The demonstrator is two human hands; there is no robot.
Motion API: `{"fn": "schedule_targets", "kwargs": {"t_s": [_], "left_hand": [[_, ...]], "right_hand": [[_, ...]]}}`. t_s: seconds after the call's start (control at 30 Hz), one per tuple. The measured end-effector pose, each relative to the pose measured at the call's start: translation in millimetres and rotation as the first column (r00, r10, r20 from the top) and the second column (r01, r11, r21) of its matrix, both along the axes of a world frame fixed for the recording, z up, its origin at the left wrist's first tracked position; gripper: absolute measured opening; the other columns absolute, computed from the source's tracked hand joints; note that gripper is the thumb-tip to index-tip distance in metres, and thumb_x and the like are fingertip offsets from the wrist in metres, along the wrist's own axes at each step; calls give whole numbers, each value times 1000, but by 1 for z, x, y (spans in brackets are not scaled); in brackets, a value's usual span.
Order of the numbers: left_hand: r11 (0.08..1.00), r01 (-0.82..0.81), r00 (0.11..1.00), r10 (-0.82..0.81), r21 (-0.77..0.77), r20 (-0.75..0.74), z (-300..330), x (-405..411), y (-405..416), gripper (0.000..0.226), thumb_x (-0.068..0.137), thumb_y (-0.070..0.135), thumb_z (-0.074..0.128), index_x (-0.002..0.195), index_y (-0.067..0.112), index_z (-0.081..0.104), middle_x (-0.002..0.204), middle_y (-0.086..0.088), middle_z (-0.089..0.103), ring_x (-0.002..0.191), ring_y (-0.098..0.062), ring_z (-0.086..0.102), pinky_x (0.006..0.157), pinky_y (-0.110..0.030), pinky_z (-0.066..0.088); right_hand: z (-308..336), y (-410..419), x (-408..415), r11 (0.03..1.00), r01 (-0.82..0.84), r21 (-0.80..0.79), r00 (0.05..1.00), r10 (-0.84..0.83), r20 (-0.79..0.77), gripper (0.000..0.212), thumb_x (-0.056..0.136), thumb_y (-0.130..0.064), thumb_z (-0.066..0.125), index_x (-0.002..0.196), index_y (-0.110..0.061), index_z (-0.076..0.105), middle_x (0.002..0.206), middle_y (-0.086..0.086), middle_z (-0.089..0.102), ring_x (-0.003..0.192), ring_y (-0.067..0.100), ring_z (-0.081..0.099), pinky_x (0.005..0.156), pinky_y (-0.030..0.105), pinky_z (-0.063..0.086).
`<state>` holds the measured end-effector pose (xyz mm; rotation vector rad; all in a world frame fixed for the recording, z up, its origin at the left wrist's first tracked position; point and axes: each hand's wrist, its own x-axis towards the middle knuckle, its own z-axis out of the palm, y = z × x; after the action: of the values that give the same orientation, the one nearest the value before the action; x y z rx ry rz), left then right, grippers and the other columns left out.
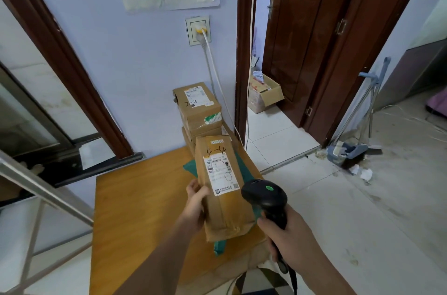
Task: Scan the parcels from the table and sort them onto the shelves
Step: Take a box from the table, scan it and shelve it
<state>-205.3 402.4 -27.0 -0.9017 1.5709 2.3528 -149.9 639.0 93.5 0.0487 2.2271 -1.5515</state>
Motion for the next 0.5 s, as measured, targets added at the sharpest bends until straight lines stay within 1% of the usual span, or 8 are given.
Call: {"fn": "schedule_targets", "kwargs": {"t_s": [0.07, 0.1, 0.2, 0.23, 0.3, 0.37, 0.43, 0.5], "left_hand": [[998, 33, 999, -33, 46, -4, -1, 9, -3, 104, 66, 24, 76, 150, 49, 19, 142, -12, 51, 124, -36, 55, 96, -52, 52], [997, 62, 998, -61, 43, -11, 0, 12, -4, 105, 65, 23, 77, 149, 48, 20, 143, -12, 52, 124, -37, 56, 96, -52, 53], [988, 148, 986, -150, -41, -76, 0, 20, -2, 103, 58, 23, 81, 147, 35, 30, 140, -13, 58, 122, -37, 63, 97, -53, 56], [984, 163, 981, -169, -73, -90, -1, 21, -1, 103, 57, 23, 81, 146, 37, 33, 139, -14, 59, 121, -37, 64, 98, -54, 57], [977, 168, 976, -184, -133, -120, -5, 22, 0, 98, 57, 22, 83, 140, 51, 38, 141, -17, 57, 124, -38, 62, 100, -58, 55], [962, 170, 967, -205, -214, -153, -8, 24, -1, 95, 58, 22, 82, 133, 61, 39, 145, -18, 52, 128, -38, 57, 103, -58, 54], [944, 170, 959, -225, -282, -174, 5, 28, 1, 99, 58, 19, 78, 138, 59, 34, 145, -15, 49, 128, -31, 56, 101, -50, 56], [939, 184, 943, -252, -292, -216, 17, 32, 4, 103, 61, 12, 72, 149, 39, 25, 139, -9, 51, 118, -17, 62, 89, -32, 60]], "right_hand": [[1, -6, -1, 1000, 14, -3, 1000, -14, -12, 9, 96, -20, 65, 96, -14, 59, 53, 0, 54, 42, 9, 52, 61, 31, 52], [2, -9, -1, 1000, 24, -7, 999, -24, -22, 9, 96, -19, 65, 94, -14, 58, 53, 1, 54, 41, 9, 51, 59, 32, 52], [8, -21, -2, 998, 50, -25, 998, -51, -45, 13, 98, -17, 62, 86, -14, 57, 48, -1, 54, 39, 12, 50, 52, 32, 51], [10, -25, -2, 998, 53, -33, 997, -54, -51, 14, 98, -16, 61, 84, -15, 56, 47, -3, 56, 38, 12, 49, 50, 30, 50], [13, -34, -3, 998, 51, -41, 996, -54, -65, 14, 99, -15, 60, 86, -16, 56, 47, -7, 58, 39, 10, 50, 48, 27, 50], [14, -41, -3, 999, 45, -29, 996, -47, -76, 11, 99, -15, 59, 88, -14, 57, 48, -3, 55, 39, 11, 50, 48, 27, 51], [13, -47, -3, 999, 41, -12, 996, -42, -83, 12, 98, -15, 59, 87, -11, 57, 49, 0, 53, 39, 12, 51, 48, 29, 51], [12, -52, -1, 999, 31, 12, 996, -30, -79, 13, 98, -14, 58, 86, -10, 56, 49, 0, 52, 39, 13, 51, 49, 30, 52]]}}
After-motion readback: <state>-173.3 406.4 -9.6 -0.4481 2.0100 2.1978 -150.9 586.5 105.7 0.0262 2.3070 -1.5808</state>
